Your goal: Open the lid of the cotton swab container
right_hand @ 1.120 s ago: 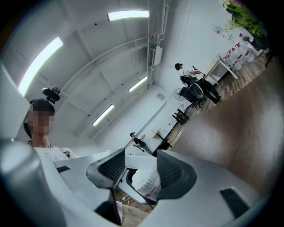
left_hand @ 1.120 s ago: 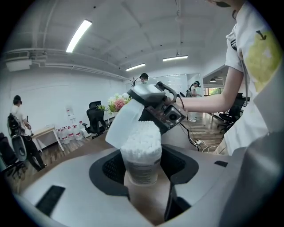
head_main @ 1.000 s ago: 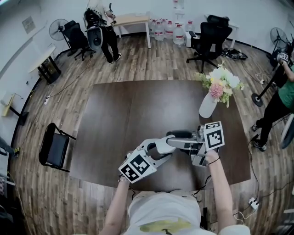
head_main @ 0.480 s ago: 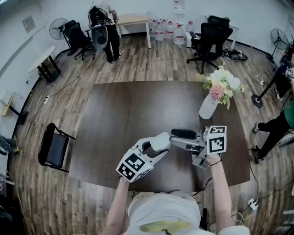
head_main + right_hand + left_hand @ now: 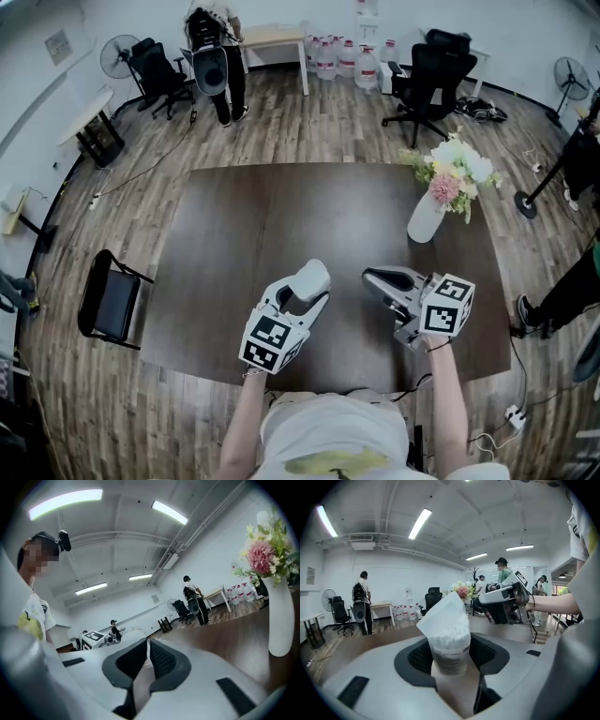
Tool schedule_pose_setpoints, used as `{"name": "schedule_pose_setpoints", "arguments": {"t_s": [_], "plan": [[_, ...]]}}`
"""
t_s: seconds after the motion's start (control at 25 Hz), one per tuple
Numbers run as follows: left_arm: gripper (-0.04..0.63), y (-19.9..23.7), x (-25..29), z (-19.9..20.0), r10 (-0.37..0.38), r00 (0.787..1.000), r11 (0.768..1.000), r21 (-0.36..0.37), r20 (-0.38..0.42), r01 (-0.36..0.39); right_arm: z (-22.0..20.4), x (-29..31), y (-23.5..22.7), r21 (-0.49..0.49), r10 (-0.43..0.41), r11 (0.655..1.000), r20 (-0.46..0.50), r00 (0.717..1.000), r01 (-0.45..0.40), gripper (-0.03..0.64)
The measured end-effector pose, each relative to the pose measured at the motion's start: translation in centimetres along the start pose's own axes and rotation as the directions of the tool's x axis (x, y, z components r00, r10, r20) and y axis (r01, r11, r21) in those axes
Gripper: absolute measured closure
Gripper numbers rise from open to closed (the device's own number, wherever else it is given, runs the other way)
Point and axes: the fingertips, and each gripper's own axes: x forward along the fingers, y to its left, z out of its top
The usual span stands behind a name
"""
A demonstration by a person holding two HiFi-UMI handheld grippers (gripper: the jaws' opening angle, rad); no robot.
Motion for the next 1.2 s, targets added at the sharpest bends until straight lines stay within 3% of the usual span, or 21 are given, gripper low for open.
{"name": "schedule_pose_setpoints", "arguments": {"t_s": [0.28,0.52,0.88,1.2], "plan": [[0.363,1.8,-0.8,-0.6,0.112,0.994,0.993,-0.05,0.013,-0.112,-1.1,-1.4,-1.5,-0.051,-0.135,0.989,0.027,0.99,0.137,0.594],[0.364,2.5,-1.2,-1.1,0.164,0.986,0.983,-0.088,0.02,-0.161,-1.5,-2.2,-1.9,-0.168,-0.186,0.966,0.082,0.979,0.198,0.594],[0.364,3.4,-1.9,-1.9,0.214,0.977,0.972,-0.096,0.007,-0.212,-1.9,-3.2,-3.1,-0.192,-0.313,0.922,0.14,0.939,0.336,0.595],[0.364,3.7,-2.4,-2.1,0.247,0.969,0.964,-0.102,0.013,-0.245,-1.8,-4.1,-3.8,-0.179,-0.373,0.898,0.178,0.911,0.402,0.595]]}}
